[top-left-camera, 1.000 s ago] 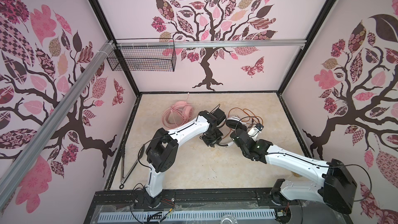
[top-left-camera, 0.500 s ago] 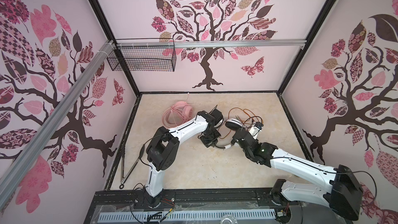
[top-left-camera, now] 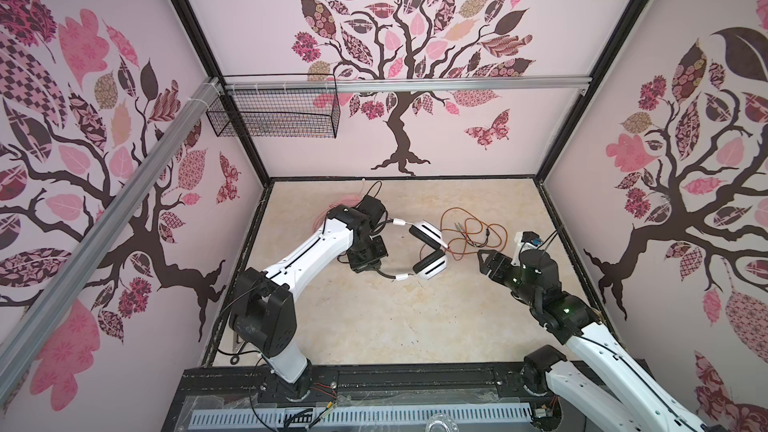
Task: Wrap the headphones
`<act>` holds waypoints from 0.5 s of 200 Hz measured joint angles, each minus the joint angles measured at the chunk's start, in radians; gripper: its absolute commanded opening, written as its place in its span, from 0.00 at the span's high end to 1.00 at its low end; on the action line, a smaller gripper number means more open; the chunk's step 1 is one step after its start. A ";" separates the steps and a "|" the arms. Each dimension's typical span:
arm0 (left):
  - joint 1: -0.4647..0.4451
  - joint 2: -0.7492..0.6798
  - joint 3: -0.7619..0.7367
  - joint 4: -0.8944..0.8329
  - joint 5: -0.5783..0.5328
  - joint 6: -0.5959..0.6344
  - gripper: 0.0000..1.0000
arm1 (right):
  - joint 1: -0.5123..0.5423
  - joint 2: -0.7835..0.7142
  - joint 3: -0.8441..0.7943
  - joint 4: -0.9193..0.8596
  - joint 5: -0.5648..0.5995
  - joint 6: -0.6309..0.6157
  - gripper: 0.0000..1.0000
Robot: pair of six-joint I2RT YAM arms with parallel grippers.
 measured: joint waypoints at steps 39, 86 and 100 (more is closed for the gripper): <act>-0.002 -0.113 -0.062 -0.079 -0.071 0.187 1.00 | 0.000 0.095 0.000 -0.019 -0.145 -0.032 0.18; -0.001 -0.159 -0.201 -0.095 0.018 0.279 1.00 | 0.000 0.116 -0.003 -0.034 -0.264 -0.014 0.18; -0.001 -0.159 -0.225 -0.092 0.053 0.289 1.00 | 0.000 0.116 -0.004 -0.037 -0.289 0.005 0.18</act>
